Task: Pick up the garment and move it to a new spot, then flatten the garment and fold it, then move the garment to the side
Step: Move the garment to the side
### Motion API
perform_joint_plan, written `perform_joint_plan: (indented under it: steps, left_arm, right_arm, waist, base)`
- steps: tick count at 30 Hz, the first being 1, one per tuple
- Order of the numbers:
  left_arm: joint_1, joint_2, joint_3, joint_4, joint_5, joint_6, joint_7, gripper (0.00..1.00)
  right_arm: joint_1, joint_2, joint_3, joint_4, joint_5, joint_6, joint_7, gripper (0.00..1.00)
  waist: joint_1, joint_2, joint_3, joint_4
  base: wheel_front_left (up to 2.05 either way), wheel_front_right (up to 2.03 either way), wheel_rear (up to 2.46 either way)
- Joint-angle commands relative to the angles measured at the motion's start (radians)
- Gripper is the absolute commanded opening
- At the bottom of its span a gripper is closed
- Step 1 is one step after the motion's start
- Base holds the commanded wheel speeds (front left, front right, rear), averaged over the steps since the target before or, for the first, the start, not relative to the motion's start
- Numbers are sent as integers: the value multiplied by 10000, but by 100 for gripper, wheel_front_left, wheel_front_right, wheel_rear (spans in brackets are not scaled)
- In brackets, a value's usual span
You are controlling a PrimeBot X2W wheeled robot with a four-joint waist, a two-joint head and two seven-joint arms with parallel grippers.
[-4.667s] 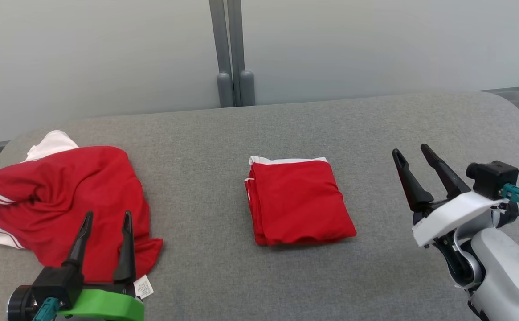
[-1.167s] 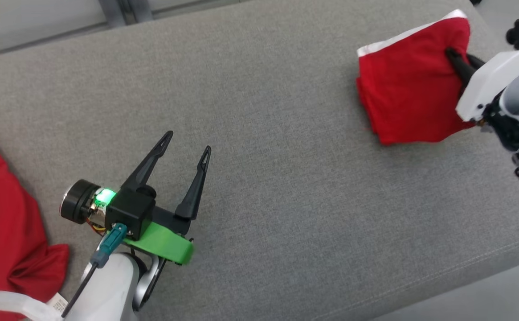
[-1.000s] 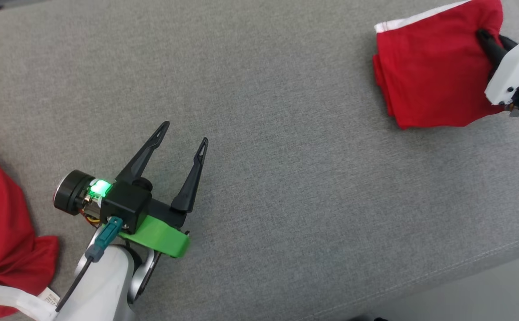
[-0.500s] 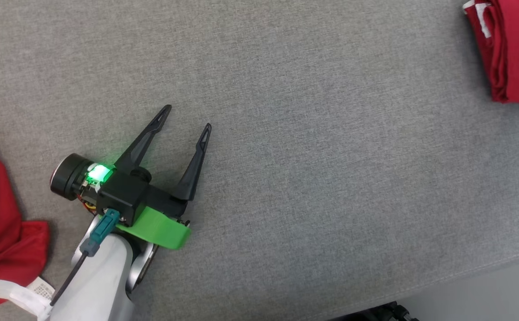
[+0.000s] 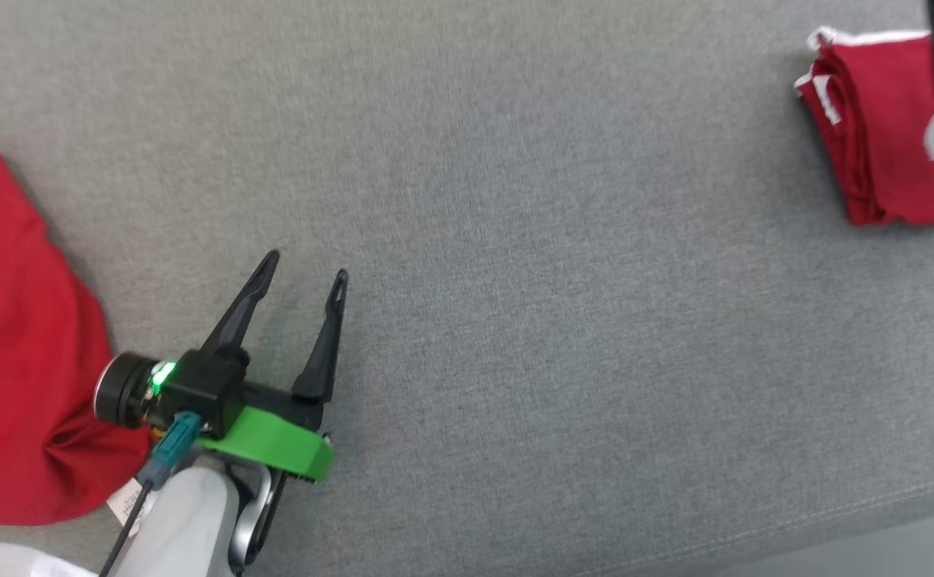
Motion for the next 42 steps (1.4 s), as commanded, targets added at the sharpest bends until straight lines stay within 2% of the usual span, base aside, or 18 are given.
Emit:
perform_joint_plan:
  steps: [1, 12, 20, 25, 32, 42]
  left_arm:
    - [296, -17, 118, 65, -116, 110, -49, 100]
    - [1731, 99, 1275, -49, -888, 670, -108, 100]
    - [2329, 286, 1733, -258, -815, 1004, -106, 100]
    - [2548, 208, 1980, -301, -777, 910, -106, 100]
    - [2896, -73, 2257, -236, -592, 628, -107, 100]
    - [3156, -505, 2769, -240, -260, 395, -108, 100]
  right_arm:
    - [409, 71, 3, -324, -1, -14, -68, 100]
    - [3173, 487, -1302, -3172, -61, -14, -70, 100]
    - [5316, 736, -2278, -4853, -424, -12, -67, 100]
    - [6674, 1082, -3115, -5627, -987, -12, -68, 100]
    - [8490, 1900, -4648, -6852, -1909, -9, -68, 100]
    - [9624, 2449, -5287, -7561, -2587, -11, -68, 100]
  waist:
    - [0, 0, -1732, 218]
    - [0, 0, -4037, 649]
    - [0, 0, -4302, 897]
    - [0, 0, -4272, 1030]
    - [0, 0, -4297, 1029]
    - [0, 0, -4408, 953]
  base:
    - [0, 0, 0]
    - [0, 0, 0]
    - [0, 0, 0]
    - [0, 0, 0]
    - [0, 0, 0]
    - [0, 0, 0]
